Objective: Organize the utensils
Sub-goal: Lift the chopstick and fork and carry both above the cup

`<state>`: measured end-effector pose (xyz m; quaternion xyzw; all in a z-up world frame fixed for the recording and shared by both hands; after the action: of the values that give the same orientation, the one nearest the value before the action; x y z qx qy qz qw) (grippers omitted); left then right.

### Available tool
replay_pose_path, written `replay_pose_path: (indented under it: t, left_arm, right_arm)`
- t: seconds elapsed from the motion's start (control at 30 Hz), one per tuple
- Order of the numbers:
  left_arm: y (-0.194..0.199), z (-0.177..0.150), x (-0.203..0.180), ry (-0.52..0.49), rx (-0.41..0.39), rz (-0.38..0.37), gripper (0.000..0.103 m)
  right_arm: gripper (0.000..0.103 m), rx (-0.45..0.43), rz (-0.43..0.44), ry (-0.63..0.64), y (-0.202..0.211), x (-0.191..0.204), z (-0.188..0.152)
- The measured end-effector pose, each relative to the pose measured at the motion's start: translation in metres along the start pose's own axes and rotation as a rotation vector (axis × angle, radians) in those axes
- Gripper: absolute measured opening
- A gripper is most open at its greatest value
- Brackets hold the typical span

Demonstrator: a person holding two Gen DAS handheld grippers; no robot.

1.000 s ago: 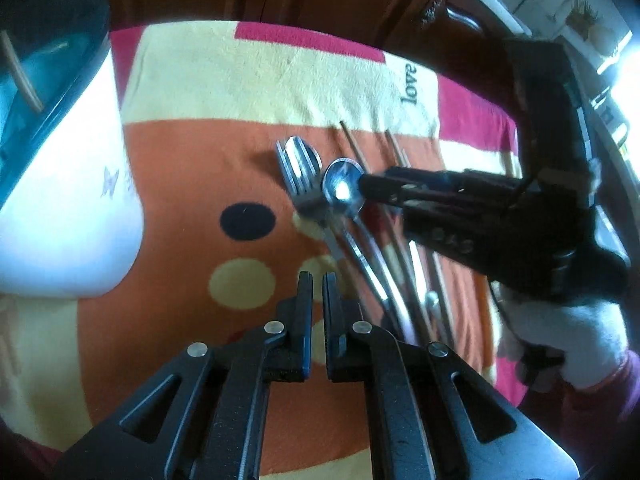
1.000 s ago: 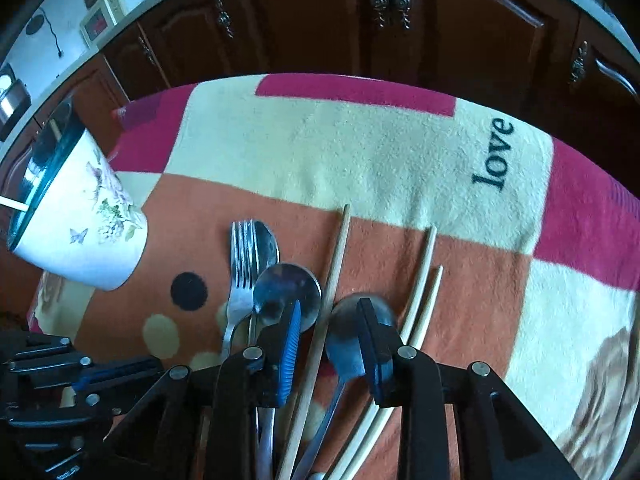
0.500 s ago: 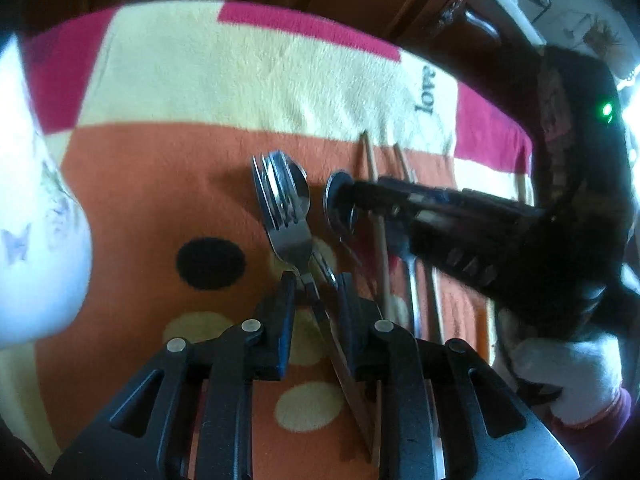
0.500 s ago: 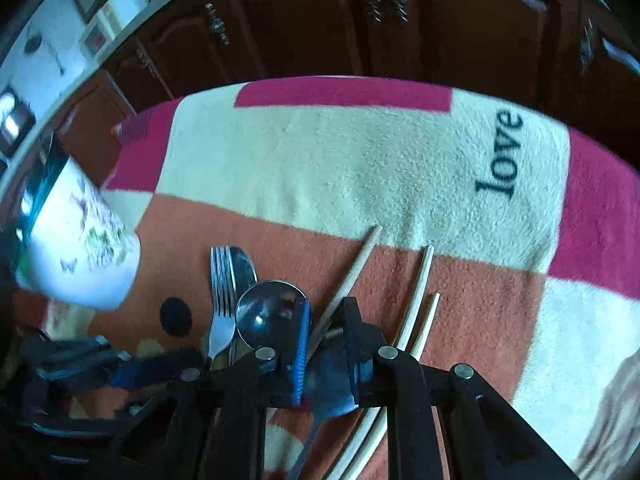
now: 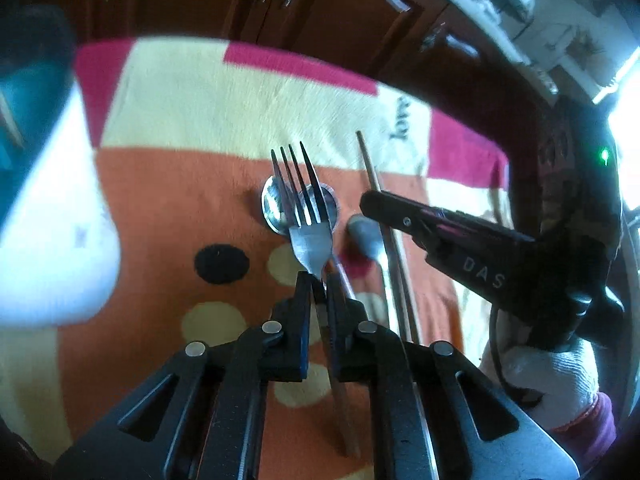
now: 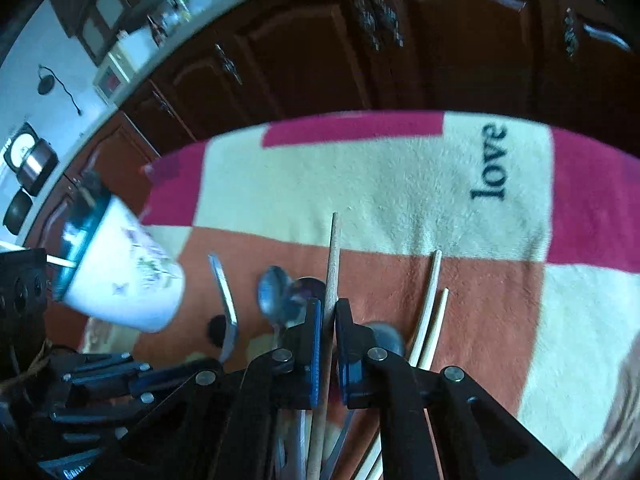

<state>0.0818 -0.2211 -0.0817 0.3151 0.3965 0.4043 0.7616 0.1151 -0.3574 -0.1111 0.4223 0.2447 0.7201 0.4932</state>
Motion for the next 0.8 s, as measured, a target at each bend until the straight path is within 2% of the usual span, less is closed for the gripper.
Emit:
replay_pose_path:
  t: [0.33, 0.57, 0.8]
  left_arm:
    - [0.062, -0.011, -0.012, -0.059, -0.108, -0.004, 0.004]
    - [0.104, -0.012, -0.014, -0.067, -0.181, -0.016, 0.004]
    - [0.154, -0.009, -0.013, -0.083, -0.252, -0.024, 0.004]
  right_arm:
    - [0.005, -0.140, 0.056, 0.006, 0.079, 0.030, -0.018]
    - [0.005, -0.194, 0.055, 0.033, 0.108, 0.054, -0.028]
    - [0.005, -0.250, 0.065, 0.072, 0.136, 0.082, -0.017]
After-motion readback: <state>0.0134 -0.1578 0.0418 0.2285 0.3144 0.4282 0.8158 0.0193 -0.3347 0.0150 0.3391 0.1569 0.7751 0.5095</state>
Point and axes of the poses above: each gripper's, at about its wrist camera, not at the fingertips, and y roughly against the way its jaws point, x to its left, z to its top, the point moved 4 cm from there along -y, roughly the way its jaws point, and after that the axes turned 5 degrees about -y, right-handed, at the moved point
